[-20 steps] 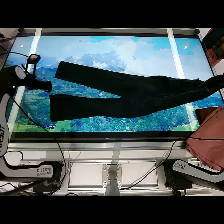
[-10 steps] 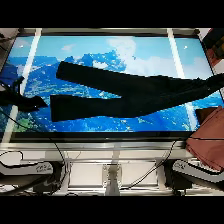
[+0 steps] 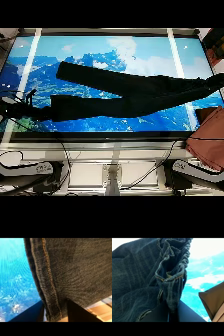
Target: Fold the clothes and pants, and hang the long-sleeved shirts on hangers.
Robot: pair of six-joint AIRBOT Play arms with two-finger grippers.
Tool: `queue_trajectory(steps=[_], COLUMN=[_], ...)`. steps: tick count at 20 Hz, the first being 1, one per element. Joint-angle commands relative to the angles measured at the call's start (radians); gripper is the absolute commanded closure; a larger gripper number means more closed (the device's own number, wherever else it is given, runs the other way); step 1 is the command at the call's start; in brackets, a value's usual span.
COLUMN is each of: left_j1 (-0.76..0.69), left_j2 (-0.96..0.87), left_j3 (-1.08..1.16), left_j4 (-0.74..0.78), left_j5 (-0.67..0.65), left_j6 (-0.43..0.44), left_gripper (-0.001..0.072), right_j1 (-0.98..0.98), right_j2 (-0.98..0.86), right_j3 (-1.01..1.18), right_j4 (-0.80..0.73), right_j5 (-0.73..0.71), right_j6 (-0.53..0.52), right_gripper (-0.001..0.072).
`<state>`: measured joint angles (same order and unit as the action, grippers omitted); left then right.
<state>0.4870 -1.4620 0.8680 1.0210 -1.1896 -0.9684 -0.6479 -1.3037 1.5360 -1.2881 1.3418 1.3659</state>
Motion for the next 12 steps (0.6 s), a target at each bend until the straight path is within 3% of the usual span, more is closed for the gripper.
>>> queue_trajectory(steps=[1,2,5,12], left_j1=[-0.001,-0.001,0.000,0.005], left_j2=[0.001,0.002,0.026,0.153], left_j3=[-0.016,-0.015,0.018,0.473], left_j4=[-0.013,-0.021,-0.126,-0.179], left_j5=[-0.050,-0.088,-0.219,-0.601], left_j6=[0.020,0.037,0.138,0.147], left_gripper=[0.0506,0.0686,0.0681,0.0681], right_j1=[0.000,0.000,0.000,0.000], right_j2=[0.000,0.000,0.000,0.001], right_j3=[0.000,0.000,0.000,0.002], right_j4=[0.001,0.001,0.001,0.000], right_j5=[0.001,0.001,0.007,0.039], right_j6=[0.001,0.001,0.001,0.001], right_gripper=[0.0681,0.0680,0.0681,0.0680])
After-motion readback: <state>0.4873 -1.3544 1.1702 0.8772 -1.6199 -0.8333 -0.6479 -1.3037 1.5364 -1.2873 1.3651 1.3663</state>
